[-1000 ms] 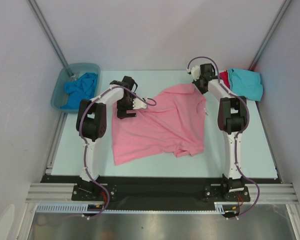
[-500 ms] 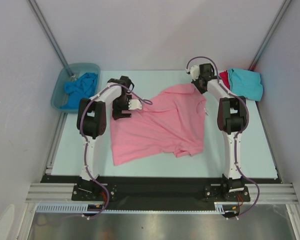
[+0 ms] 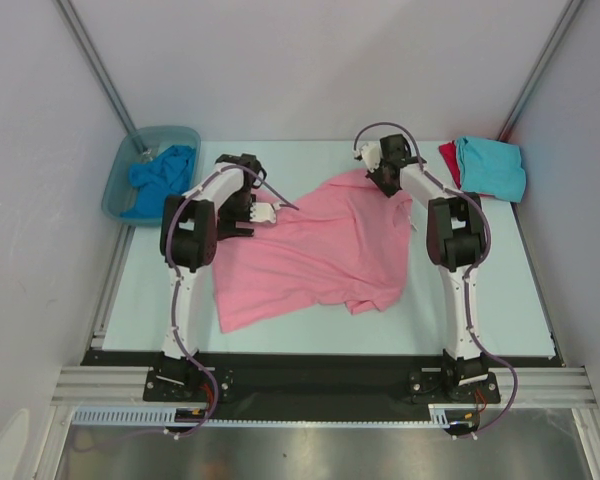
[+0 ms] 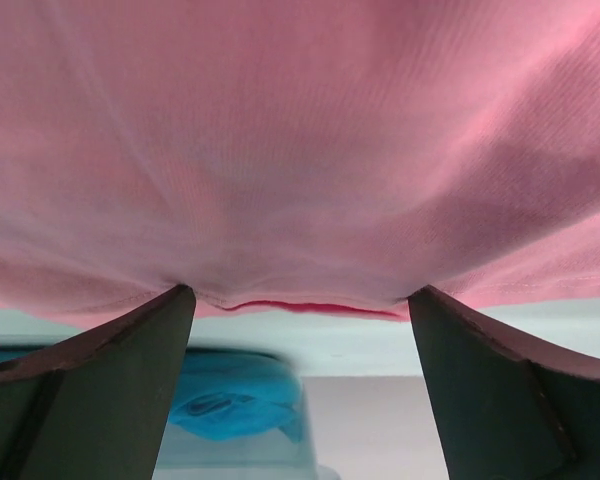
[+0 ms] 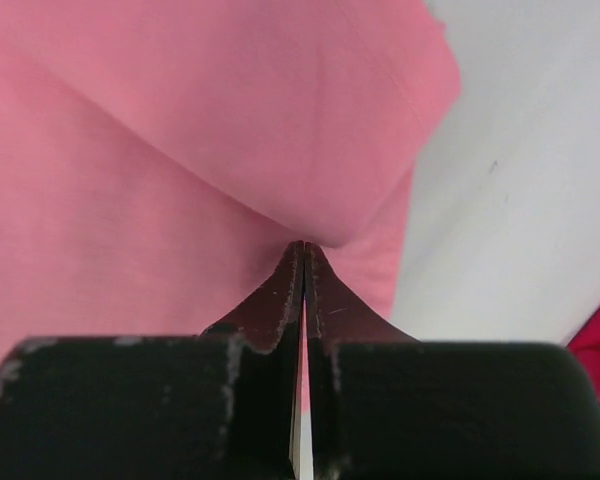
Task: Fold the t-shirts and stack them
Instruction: Flatten the tshirt out
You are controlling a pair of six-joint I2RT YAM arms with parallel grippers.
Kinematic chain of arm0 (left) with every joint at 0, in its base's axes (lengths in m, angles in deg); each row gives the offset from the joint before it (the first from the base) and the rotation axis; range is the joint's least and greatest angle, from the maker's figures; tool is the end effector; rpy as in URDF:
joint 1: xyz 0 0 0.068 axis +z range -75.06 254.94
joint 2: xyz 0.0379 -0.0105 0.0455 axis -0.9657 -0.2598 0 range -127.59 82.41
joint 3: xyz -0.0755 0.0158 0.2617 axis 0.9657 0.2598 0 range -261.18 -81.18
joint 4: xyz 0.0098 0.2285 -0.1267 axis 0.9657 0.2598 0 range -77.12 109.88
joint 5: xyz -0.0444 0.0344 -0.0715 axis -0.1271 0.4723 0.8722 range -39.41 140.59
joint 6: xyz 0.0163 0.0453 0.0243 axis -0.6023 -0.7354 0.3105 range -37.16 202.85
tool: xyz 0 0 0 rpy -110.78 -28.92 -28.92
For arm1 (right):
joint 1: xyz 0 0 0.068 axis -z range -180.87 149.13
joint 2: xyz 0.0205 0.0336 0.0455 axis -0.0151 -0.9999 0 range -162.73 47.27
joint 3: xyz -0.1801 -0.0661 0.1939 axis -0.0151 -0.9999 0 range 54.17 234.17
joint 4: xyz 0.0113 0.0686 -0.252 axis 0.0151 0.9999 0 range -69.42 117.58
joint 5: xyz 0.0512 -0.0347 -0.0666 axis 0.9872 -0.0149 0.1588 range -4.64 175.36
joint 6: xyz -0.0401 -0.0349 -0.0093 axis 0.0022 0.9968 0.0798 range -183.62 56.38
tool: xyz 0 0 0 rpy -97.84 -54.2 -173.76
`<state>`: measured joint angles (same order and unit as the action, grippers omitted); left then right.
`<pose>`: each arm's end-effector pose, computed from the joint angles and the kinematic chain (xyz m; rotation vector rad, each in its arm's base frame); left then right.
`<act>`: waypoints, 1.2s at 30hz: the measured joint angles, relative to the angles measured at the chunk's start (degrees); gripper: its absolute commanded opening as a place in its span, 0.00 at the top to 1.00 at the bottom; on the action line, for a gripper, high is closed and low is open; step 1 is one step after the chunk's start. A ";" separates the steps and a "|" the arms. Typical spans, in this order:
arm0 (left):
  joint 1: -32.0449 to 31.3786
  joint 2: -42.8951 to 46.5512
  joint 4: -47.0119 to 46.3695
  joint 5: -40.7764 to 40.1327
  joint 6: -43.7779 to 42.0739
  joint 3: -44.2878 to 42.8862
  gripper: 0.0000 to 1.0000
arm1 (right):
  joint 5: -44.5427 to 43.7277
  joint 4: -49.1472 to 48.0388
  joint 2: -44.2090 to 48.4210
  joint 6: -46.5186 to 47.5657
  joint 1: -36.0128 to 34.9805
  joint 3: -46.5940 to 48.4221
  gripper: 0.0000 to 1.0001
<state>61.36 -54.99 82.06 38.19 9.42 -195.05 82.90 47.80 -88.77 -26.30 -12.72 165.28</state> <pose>0.4467 -0.1001 0.1407 -2.0590 -2.1582 -0.2457 0.5138 0.1062 0.1614 -1.0218 2.2772 -0.2409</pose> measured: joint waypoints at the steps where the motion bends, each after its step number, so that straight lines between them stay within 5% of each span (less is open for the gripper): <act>1: 0.00 -0.33 0.31 -0.92 0.00 -0.33 0.06 | 0.20 0.02 0.09 0.00 -0.42 -0.02 0.99; 11: 1.97 -3.52 2.08 -11.96 0.96 -1.14 0.07 | 0.33 0.37 1.66 -0.02 -1.14 -0.11 0.98; 36: 5.99 -3.48 3.34 -12.50 3.61 -0.59 0.16 | 0.00 -0.09 3.23 -0.26 -2.82 -0.59 0.94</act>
<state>67.35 -58.46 85.41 25.69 13.02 -195.64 82.90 47.71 -85.54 -26.56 -15.54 164.69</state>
